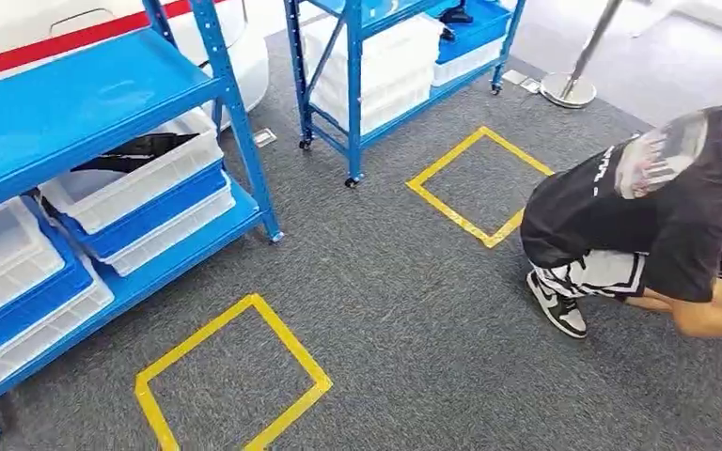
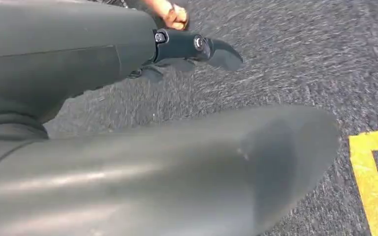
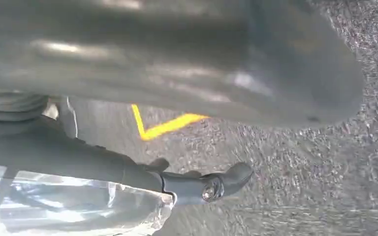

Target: Take the parts from the cabinet and place them on the table.

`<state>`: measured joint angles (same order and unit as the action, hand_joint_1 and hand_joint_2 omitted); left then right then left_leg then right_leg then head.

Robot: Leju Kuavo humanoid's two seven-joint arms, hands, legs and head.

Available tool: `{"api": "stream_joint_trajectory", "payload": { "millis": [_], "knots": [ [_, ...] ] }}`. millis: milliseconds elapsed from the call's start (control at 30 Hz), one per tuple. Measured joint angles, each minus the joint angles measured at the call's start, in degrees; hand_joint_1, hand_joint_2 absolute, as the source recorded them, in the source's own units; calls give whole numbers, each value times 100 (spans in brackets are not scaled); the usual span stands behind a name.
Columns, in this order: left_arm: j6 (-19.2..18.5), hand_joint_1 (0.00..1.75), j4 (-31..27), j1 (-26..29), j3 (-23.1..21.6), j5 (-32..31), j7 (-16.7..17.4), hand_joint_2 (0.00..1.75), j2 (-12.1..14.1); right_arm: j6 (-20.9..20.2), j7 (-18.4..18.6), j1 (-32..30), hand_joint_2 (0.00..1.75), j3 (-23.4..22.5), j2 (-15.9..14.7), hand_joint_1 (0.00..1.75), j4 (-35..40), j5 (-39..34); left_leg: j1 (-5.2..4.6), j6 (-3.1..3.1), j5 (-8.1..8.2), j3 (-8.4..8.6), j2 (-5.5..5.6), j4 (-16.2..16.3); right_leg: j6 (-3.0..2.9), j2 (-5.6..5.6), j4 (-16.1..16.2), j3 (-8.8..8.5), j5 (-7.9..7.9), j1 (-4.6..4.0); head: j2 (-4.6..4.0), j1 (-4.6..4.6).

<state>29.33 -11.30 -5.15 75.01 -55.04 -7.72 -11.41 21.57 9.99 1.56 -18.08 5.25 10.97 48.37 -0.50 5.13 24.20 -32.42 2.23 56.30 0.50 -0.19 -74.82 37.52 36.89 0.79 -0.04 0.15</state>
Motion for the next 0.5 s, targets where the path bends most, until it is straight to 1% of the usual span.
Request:
{"api": "stream_joint_trajectory", "payload": {
  "millis": [33, 67, 100, 133, 167, 200, 233, 267, 300, 333, 367, 400, 433, 467, 500],
  "knots": [
    [0, 0, 0, 4, 0, 0, 0, 0, -2, 0, 4, -8, 0, 0, -4, 0, -2, 2, 7, -10, 3, 9, 84, 3, 62, 0, 77, 8, -102, 16, 0, 13],
    [0, 0, 0, 8, 0, 2, 0, 0, -2, 0, 13, -10, 0, 0, -11, 0, -2, 0, 19, -33, 10, 18, 174, 7, 146, 4, 426, -113, -319, 42, 0, 11],
    [0, 0, 0, 15, 0, 0, 2, 0, -7, 0, 13, -6, 0, 0, -20, 0, -2, 2, 35, -63, 24, 32, 254, 28, 229, 37, 967, -338, -591, 78, 2, 11],
    [0, 0, 0, 14, 0, 0, 2, 0, -9, 0, 13, -1, 0, 0, -26, 0, -2, 6, 48, -103, 50, 26, 315, 67, 295, 170, 1489, -563, -815, 122, 0, 13],
    [0, 0, 0, 13, 0, 0, 0, 0, -7, 0, 13, -3, 0, 0, -22, 0, -11, 18, 24, -165, 88, -15, 359, 137, 302, 349, 1752, -622, -890, 146, 0, 39],
    [0, 0, 0, 11, 0, 0, -2, 0, -7, 4, 13, 8, 0, 2, -17, 0, -11, 24, 8, -221, 141, -42, 413, 191, 180, 283, 1765, -632, -909, 130, 0, 28],
    [2, 0, 0, 16, 0, 0, -2, 0, -7, 4, 13, 9, 0, 2, -17, 0, -11, 35, 12, -242, 146, -46, 423, 190, 129, 256, 1756, -663, -898, 97, 0, 2],
    [2, 0, 0, 27, 0, 0, -2, 0, -7, 9, 13, 25, 0, 2, -24, 0, -11, 42, 38, -262, 138, -51, 452, 181, 87, 228, 1751, -692, -899, 72, 0, 4],
    [0, 0, 0, 37, 0, 0, 0, 0, -7, 9, 13, 32, 0, 2, -26, 0, -11, 46, 59, -286, 132, -61, 493, 194, 49, 178, 1758, -705, -920, 96, 0, 2],
    [0, 0, 0, 39, 0, 0, -2, 0, 4, 11, 20, 27, 0, 4, -13, 0, -11, 52, 76, -307, 171, -75, 362, 261, 17, 129, 1777, -722, -936, 150, 0, 4],
    [-2, 0, 0, 39, 0, 0, -9, 0, 2, 20, 20, 24, 0, 4, -22, 0, -11, 72, 54, -347, 312, -158, 45, 473, -41, 86, 1781, -743, -922, 136, 0, -30],
    [-15, 0, 0, 30, 0, 0, -17, 0, 2, 22, 20, 11, 0, 4, -20, 0, -11, 83, 73, -381, 535, -351, -101, 863, -83, 30, 1781, -759, -905, 115, 0, -52],
    [-20, 0, 0, 23, 0, 0, -22, 0, 2, 22, 20, 1, 0, 4, -15, 0, -11, 94, 92, -404, 752, -592, -158, 1332, -108, -37, 1781, -769, -887, 98, 0, -46],
    [-24, 0, 0, 23, 0, 6, -37, 0, 0, 24, 20, -3, 0, 4, -19, 0, -11, 109, 110, -428, 938, -875, -184, 1841, -132, -116, 1780, -771, -869, 78, 0, -48],
    [-26, 0, 0, 25, 0, 9, -37, 0, 0, 26, 20, -2, 0, 4, -24, 0, -11, 125, 123, -437, 966, -1001, -196, 2041, -139, -161, 1780, -774, -860, 69, 0, -48]
  ]
}}
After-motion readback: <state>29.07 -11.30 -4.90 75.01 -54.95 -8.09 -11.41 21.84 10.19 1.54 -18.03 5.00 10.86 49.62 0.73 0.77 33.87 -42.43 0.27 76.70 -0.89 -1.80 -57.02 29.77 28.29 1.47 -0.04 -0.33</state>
